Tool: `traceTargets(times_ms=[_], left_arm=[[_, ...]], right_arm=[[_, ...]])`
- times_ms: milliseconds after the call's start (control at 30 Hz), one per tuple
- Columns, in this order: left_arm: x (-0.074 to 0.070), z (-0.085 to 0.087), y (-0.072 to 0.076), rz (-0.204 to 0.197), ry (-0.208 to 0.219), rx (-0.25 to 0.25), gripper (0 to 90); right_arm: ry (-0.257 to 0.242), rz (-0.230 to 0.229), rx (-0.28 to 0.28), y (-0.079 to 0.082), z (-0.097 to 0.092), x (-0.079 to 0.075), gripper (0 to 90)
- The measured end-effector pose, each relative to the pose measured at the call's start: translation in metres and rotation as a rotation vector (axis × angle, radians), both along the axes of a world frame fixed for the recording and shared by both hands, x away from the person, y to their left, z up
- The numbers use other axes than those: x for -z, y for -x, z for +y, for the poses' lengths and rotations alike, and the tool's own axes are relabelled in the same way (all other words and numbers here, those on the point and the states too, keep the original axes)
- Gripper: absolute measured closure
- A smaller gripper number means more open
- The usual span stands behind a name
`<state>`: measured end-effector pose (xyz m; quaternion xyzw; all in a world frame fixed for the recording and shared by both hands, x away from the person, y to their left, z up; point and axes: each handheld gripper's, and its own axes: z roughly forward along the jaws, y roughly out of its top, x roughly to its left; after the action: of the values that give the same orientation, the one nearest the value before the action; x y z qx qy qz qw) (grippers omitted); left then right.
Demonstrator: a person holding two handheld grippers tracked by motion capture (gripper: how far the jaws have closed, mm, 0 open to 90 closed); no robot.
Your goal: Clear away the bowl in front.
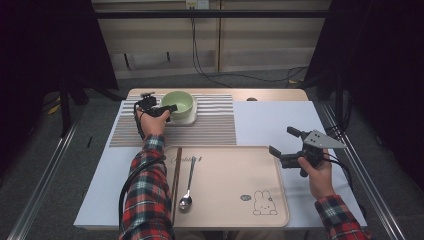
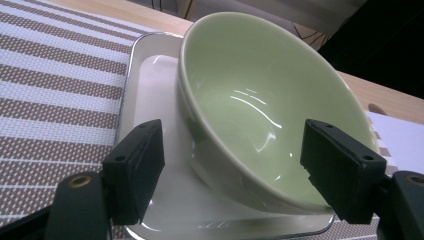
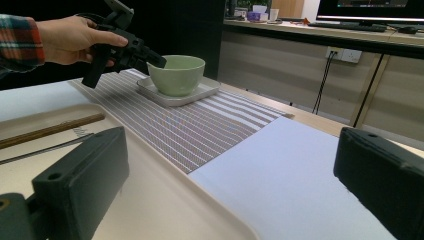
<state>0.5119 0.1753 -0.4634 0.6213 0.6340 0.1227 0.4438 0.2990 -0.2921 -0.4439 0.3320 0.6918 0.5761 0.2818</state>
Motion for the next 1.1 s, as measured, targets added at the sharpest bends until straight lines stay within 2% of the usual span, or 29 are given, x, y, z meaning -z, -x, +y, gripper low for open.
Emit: traceTargets(times_ms=[300, 367, 533, 700, 733, 833, 933, 967, 1000, 1100], left_arm=[[0.0014, 0.0003, -0.0015, 0.015, 0.007, 0.001, 32.8], [0.0017, -0.0010, -0.0015, 0.017, 0.027, -0.011, 35.4], [0.0013, -0.0010, -0.0019, 0.025, 0.022, -0.005, 38.4], [0.0024, -0.0009, -0.0017, 0.037, 0.061, -0.034, 40.7], [0.0027, 0.0005, -0.0018, 0.036, 0.055, -0.032, 41.5], [0.0029, 0.0003, -0.0009, 0.056, 0.091, -0.052, 43.1], [0.0039, 0.0010, -0.0002, 0.047, 0.101, -0.062, 45.4], [0.0040, 0.0018, 0.0001, 0.050, 0.095, -0.056, 46.8], [0.0037, 0.0008, 0.0009, 0.057, 0.104, -0.071, 47.9], [0.0034, 0.0010, 0.0021, 0.067, 0.123, -0.069, 50.6]], right_arm=[[0.011, 0.000, -0.009, -0.0001, -0.0005, 0.0003, 0.8], [0.006, -0.001, -0.001, 0.0002, 0.0000, 0.0001, 0.8], [0.006, -0.001, -0.004, 0.0003, 0.0001, 0.0001, 0.8], [0.007, -0.001, -0.004, 0.0005, -0.0003, -0.0001, 0.8], [0.009, -0.002, -0.005, 0.0006, -0.0004, -0.0002, 0.8], [0.008, -0.001, -0.004, 0.0005, -0.0003, -0.0001, 0.8], [0.007, -0.001, -0.003, 0.0003, -0.0001, 0.0000, 0.8], [0.008, -0.002, -0.004, 0.0004, -0.0002, 0.0000, 0.8], [0.010, -0.002, -0.006, 0.0004, -0.0004, -0.0001, 0.8], [0.007, 0.000, -0.002, 0.0004, -0.0001, -0.0001, 0.8]])
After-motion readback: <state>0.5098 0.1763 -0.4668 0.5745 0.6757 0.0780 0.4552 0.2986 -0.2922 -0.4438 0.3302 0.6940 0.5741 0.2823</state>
